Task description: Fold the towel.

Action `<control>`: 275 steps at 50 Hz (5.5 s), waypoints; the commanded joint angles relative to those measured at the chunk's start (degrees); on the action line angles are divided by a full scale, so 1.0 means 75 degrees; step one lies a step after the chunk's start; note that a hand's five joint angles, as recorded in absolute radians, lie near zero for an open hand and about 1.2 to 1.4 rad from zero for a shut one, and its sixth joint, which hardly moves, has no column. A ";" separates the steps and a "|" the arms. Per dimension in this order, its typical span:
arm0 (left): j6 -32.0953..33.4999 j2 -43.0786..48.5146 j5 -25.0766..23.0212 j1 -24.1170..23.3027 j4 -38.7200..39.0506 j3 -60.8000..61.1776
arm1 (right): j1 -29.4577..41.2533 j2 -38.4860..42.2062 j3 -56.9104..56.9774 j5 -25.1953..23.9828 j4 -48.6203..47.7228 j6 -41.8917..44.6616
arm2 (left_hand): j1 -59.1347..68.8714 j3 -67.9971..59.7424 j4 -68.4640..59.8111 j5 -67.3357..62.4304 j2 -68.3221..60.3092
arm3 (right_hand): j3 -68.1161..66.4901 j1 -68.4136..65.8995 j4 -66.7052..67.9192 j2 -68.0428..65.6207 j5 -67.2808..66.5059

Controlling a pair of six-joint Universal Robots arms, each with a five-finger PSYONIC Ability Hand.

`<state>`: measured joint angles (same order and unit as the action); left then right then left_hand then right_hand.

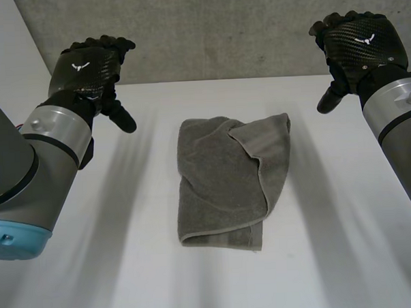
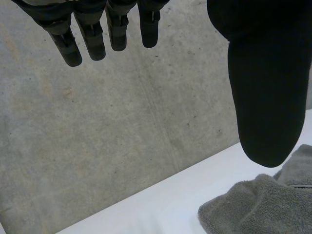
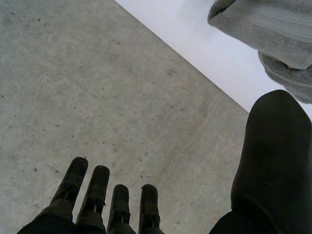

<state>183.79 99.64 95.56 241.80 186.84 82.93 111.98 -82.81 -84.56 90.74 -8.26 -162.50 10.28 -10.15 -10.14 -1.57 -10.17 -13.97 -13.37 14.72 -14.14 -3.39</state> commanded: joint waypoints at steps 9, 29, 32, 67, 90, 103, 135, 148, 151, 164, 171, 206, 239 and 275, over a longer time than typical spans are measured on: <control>-0.0257 -0.0066 -0.0062 -0.0141 -0.0221 0.0718 | -0.0259 0.0681 0.0131 -0.1887 0.0889 0.2091 | 0.0328 -0.0345 -0.0347 -0.0155 -0.0343 | 0.0530 0.0450 -0.0630 0.0551 0.0452; -0.1606 0.1715 -0.0086 -0.0868 0.1033 0.2056 | -0.0119 0.2803 -0.0596 -0.3028 0.0176 0.5882 | 0.0418 -0.0435 -0.0437 -0.0245 -0.0432 | 0.0496 0.0416 -0.0596 0.0518 0.0418; -0.1595 0.2078 -0.0086 -0.0986 0.1127 0.2033 | -0.0107 0.3248 -0.0420 -0.3016 -0.0410 0.6222 | 0.0709 -0.0726 -0.0728 -0.0536 -0.0724 | 0.0429 0.0349 -0.0529 0.0451 0.0351; -0.1571 0.3449 0.0219 -0.1536 0.1759 0.1341 | -0.0212 0.3963 0.0588 -0.2817 -0.1043 0.6210 | 0.3558 -0.3575 -0.3577 -0.3385 -0.3572 | -0.8804 -0.8884 0.8704 -0.8782 -0.8882; -0.1350 0.3438 0.0301 -0.1548 0.1794 0.1329 | -0.1138 0.1376 -0.1192 -0.1282 -0.0574 0.2216 | 0.4697 -0.4714 -0.4716 -0.4524 -0.4712 | -0.8804 -0.8884 0.8704 -0.8782 -0.8882; 0.0127 0.2655 0.0922 -0.1513 0.2626 0.1470 | -0.1407 -0.0886 -0.1229 -0.2148 0.0056 0.0820 | 0.9296 -0.9313 -0.9315 -0.9123 -0.9311 | -0.8804 -0.8884 0.8704 -0.8782 -0.8882; 0.0843 0.0098 -0.0718 -0.0693 0.2334 0.2477 | -0.0271 0.0565 -0.1615 -0.3251 0.0704 0.2167 | 0.9296 -0.9313 -0.9315 -0.9123 -0.9311 | -0.0895 -0.0975 0.0795 -0.0873 -0.0972; 0.0808 -0.0218 -0.0707 -0.0564 0.2298 0.2595 | 0.1077 0.1678 -0.2072 -0.3415 -0.0726 0.1359 | 0.9296 -0.9313 -0.9315 -0.9123 -0.9311 | -0.1074 -0.1154 0.0974 -0.1052 -0.1152; 0.0761 -0.0300 -0.0707 -0.0471 0.2299 0.2618 | 0.1287 0.2156 -0.2049 -0.3380 -0.0808 0.2116 | 0.9296 -0.9313 -0.9315 -0.9123 -0.9311 | -0.1052 -0.1132 0.0952 -0.1030 -0.1130; 0.0738 -0.0371 -0.0707 -0.0306 0.2299 0.2747 | 0.1358 0.3237 -0.1358 -0.2876 -0.0808 0.4101 | 0.9296 -0.9313 -0.9315 -0.9123 -0.9311 | -0.0581 -0.0661 0.0480 -0.0559 -0.0658; 0.0749 -0.0371 -0.0707 -0.0189 0.2299 0.2747 | 0.1358 0.3237 -0.1217 -0.2383 -0.0843 0.4077 | 0.9296 -0.9313 -0.9315 -0.9123 -0.9311 | -0.6098 -0.6178 0.5998 -0.6076 -0.6176; 0.0738 -0.0266 -0.0765 -0.0001 0.2322 0.2923 | 0.1264 0.2768 -0.1662 -0.2501 -0.0328 0.3093 | 0.9296 -0.9313 -0.9315 -0.9123 -0.9311 | -0.3429 -0.3509 0.3329 -0.3408 -0.3507; 0.0820 -0.0289 -0.0777 0.0104 0.2310 0.2935 | 0.1147 0.2264 -0.2143 -0.2442 -0.0609 0.3867 | 0.9296 -0.9313 -0.9315 -0.9123 -0.9311 | -0.8804 -0.8884 0.8704 -0.8782 -0.8882; 0.3807 0.1909 -0.1691 0.0667 0.0224 0.0971 | -0.0999 0.2037 0.1720 -0.2080 0.4266 0.3339 | 0.9296 -0.9313 -0.9315 -0.9123 -0.9311 | -0.8804 -0.8884 0.8704 -0.8782 -0.8882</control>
<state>210.70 101.97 82.67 246.88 189.29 98.87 99.75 -77.46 -78.98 70.43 24.30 -137.80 66.08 -69.69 -69.81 -58.66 -69.71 -76.48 -75.61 76.14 -76.05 -66.24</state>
